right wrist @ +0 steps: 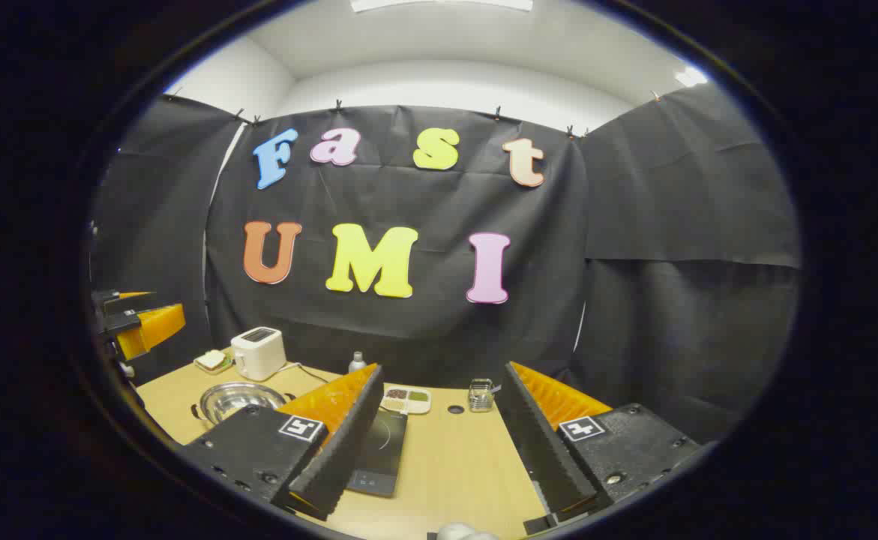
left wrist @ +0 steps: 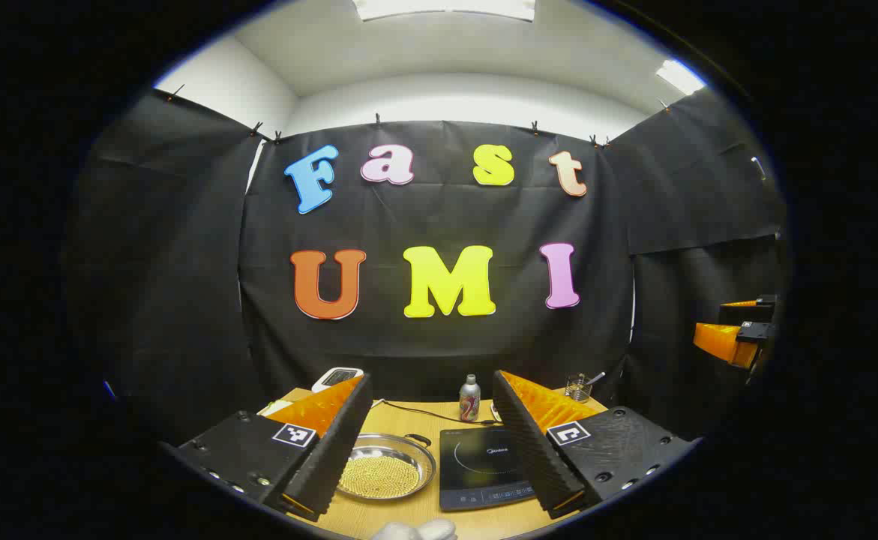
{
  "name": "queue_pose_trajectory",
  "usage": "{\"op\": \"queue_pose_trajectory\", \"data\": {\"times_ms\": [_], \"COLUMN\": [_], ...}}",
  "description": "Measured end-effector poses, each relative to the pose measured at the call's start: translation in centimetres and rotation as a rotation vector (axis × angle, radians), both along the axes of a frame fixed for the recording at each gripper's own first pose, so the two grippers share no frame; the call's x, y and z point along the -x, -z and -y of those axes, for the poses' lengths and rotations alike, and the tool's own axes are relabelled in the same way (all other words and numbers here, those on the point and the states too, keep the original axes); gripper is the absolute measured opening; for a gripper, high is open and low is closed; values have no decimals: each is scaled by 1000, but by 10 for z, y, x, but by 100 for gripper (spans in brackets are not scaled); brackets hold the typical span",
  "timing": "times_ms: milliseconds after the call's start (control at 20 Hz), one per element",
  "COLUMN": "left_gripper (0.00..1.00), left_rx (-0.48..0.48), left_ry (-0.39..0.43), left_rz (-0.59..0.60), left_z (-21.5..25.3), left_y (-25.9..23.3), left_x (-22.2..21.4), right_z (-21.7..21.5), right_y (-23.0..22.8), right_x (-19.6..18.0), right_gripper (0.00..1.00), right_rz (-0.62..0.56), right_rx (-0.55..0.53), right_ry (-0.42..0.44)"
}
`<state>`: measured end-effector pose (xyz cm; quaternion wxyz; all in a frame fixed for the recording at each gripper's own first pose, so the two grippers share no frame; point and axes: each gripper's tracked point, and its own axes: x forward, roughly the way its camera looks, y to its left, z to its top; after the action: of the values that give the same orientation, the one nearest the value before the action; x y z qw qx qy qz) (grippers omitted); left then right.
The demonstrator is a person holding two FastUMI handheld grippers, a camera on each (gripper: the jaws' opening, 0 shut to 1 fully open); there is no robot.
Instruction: First push the handle of the pot to place it horizontally, then grasp the pot with both hands and set it on the induction cooktop.
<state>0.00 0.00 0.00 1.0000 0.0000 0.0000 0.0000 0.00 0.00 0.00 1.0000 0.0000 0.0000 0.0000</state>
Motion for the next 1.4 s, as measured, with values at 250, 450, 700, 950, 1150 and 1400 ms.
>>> {"op": "queue_pose_trajectory", "data": {"times_ms": [250, 450, 700, 950, 1150, 1400], "left_gripper": [96, 96, 96, 83, 17, 0], "left_rx": [-1, 0, -6, -2, -30, -3], "left_ry": [-10, -20, -22, 1, 43, 122], "left_rz": [-8, -6, -18, -68, -188, -335], "left_z": [-9, -15, -20, -19, -20, -26], "left_y": [4, 4, 10, 26, 59, 118], "left_x": [1, 2, 1, -1, -5, -10], "right_z": [-1, -4, -10, -12, -16, -25], "right_y": [2, 2, 4, 8, 6, 15], "right_x": [4, 6, 5, 7, 8, 10], "right_gripper": [97, 97, 97, 97, 97, 97], "right_rz": [1, 0, -10, -25, -26, -38], "right_rx": [2, 0, 4, 24, 38, 44], "right_ry": [3, 4, 0, -2, 0, -8]}}
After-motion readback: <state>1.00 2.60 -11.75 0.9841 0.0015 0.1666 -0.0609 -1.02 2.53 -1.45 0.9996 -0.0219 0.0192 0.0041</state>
